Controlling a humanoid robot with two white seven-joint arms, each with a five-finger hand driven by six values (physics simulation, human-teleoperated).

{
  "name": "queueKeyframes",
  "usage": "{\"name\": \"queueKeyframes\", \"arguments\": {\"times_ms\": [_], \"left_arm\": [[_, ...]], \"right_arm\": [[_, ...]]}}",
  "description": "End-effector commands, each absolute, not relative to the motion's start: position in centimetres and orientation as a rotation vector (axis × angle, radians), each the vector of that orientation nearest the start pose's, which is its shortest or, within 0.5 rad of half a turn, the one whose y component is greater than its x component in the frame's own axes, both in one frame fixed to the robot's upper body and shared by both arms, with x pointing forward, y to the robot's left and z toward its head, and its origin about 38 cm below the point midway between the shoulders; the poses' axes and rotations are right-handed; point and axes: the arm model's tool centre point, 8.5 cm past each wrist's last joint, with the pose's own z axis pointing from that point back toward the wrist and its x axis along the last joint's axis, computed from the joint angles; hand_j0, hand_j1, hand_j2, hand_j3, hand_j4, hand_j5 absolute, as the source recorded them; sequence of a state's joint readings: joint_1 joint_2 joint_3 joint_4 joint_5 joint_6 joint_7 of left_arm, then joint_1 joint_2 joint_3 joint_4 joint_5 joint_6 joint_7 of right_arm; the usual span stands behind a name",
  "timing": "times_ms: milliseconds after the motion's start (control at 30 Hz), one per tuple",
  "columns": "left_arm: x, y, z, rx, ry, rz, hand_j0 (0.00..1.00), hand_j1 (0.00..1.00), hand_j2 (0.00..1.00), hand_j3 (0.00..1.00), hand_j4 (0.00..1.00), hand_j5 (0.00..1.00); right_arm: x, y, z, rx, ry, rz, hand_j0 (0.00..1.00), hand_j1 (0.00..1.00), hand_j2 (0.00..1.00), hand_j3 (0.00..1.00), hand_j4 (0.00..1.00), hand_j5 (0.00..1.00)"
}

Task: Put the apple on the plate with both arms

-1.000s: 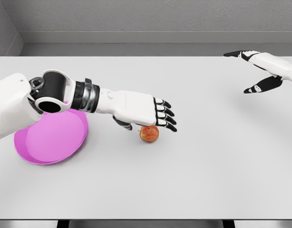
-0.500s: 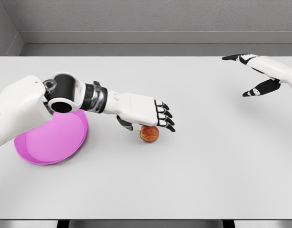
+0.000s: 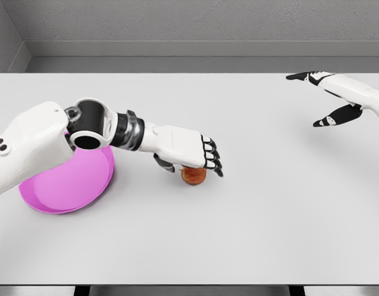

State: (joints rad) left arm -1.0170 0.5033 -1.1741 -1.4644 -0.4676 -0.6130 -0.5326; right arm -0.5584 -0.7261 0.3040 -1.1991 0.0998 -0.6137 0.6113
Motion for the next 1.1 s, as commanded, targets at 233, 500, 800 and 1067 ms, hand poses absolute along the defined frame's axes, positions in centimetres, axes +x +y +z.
{"name": "queueKeyframes", "arguments": {"times_ms": [233, 500, 800, 1067], "left_arm": [[42.1, 8.4, 19.0, -0.090, 1.525, 2.847, 0.93, 0.93, 0.93, 0.93, 0.93, 0.93], [42.0, 8.3, 18.9, -0.082, 1.523, 2.847, 0.93, 0.93, 0.93, 0.93, 0.93, 0.93], [41.8, 8.2, 18.5, -0.071, 1.506, 2.851, 0.80, 0.80, 0.80, 0.80, 0.80, 0.80], [41.8, 8.4, 18.5, -0.074, 1.501, 2.857, 0.73, 0.73, 0.73, 0.73, 0.73, 0.73]], "right_arm": [[45.6, -37.7, 22.4, -0.282, -1.614, 1.532, 1.00, 1.00, 1.00, 1.00, 1.00, 1.00], [45.6, -37.6, 22.4, -0.282, -1.615, 1.533, 1.00, 1.00, 1.00, 1.00, 1.00, 1.00], [45.6, -37.6, 22.4, -0.282, -1.615, 1.533, 1.00, 1.00, 1.00, 1.00, 1.00, 1.00], [45.7, -37.4, 22.5, -0.281, -1.621, 1.532, 1.00, 1.00, 1.00, 1.00, 1.00, 1.00]]}}
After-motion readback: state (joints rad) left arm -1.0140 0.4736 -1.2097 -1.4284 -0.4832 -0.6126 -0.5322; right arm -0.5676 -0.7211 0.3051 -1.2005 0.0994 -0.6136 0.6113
